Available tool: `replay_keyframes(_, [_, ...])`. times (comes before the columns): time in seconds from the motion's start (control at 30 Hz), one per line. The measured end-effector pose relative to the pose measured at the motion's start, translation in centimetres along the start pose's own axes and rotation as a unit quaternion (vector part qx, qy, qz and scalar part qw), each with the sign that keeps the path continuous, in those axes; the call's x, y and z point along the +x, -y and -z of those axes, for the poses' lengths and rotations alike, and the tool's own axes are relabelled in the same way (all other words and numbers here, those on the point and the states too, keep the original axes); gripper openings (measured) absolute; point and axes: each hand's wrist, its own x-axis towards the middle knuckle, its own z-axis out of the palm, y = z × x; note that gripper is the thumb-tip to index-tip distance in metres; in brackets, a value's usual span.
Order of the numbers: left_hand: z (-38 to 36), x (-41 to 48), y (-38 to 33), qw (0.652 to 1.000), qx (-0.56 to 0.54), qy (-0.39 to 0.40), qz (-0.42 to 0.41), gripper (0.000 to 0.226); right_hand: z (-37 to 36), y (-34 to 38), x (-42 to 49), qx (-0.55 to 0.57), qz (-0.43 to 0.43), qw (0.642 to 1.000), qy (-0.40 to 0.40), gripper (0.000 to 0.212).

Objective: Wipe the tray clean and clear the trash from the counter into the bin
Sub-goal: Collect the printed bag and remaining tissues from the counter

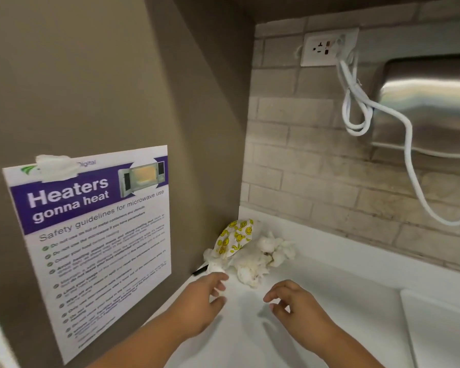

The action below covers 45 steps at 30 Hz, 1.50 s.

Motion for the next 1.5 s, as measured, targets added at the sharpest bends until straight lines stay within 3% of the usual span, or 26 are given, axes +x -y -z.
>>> replay_keyframes(0.17, [-1.7,4.6,-1.1,0.999,0.001,-0.047,0.006,0.064,-0.6,-1.5,2.3,0.013,-0.012,1.0,0.013,0.024])
replay_keyframes(0.4, [-3.0,9.5,-0.3,0.997,0.031,-0.07,0.0,0.076,-2.0,-1.8,4.9,0.071,-0.015,0.997,0.001,0.037])
replay_keyframes(0.5, [-2.7,11.4,-0.1,0.991,0.069,-0.107,0.038,0.065,-2.3,-1.7,5.7,0.091,-0.007,0.996,-0.006,0.043])
replay_keyframes(0.6, [-2.5,12.7,0.4,0.982,0.15,-0.104,0.05,0.036,-2.5,-1.5,6.1,0.11,-0.021,0.994,-0.015,0.031])
replay_keyframes(0.73, [-3.5,12.5,1.2,0.985,0.09,-0.145,-0.031,0.016,-2.5,-1.6,5.8,0.145,-0.046,0.988,-0.037,0.029])
replay_keyframes(0.83, [-4.2,10.4,0.9,0.981,0.016,-0.159,-0.109,0.011,-2.1,-1.1,5.5,0.246,-0.087,0.962,-0.075,0.02])
replay_keyframes(0.9, [-4.6,8.5,0.7,0.976,-0.002,-0.146,-0.164,0.014,-1.8,-0.8,5.4,0.336,-0.118,0.93,-0.092,0.037])
replay_keyframes(1.0, [-5.2,5.7,0.3,0.969,-0.043,-0.122,-0.21,0.012,-1.5,-0.3,5.2,0.465,-0.133,0.873,-0.064,0.06])
replay_keyframes(1.07, [-5.8,4.3,0.1,0.965,-0.062,-0.101,-0.235,0.005,-1.5,0.1,4.9,0.506,-0.114,0.855,-0.025,0.069])
replay_keyframes(1.2, [-6.6,2.6,0.1,0.964,-0.109,-0.013,-0.243,0.006,-2.3,0.2,4.6,0.548,-0.093,0.831,-0.009,0.068])
replay_keyframes(1.33, [-5.9,1.3,0.3,0.965,-0.16,0.031,-0.208,0.004,-3.0,0.1,3.9,0.486,-0.102,0.867,-0.041,0.069])
replay_keyframes(1.43, [-5.4,1.5,1.0,0.974,-0.128,-0.063,-0.177,0.01,-2.7,-0.1,2.9,0.429,-0.118,0.893,-0.064,0.058])
replay_keyframes(1.5, [-4.8,2.3,1.1,0.975,-0.044,-0.142,-0.167,0.033,-2.4,-0.5,2.1,0.393,-0.132,0.908,-0.056,0.053])
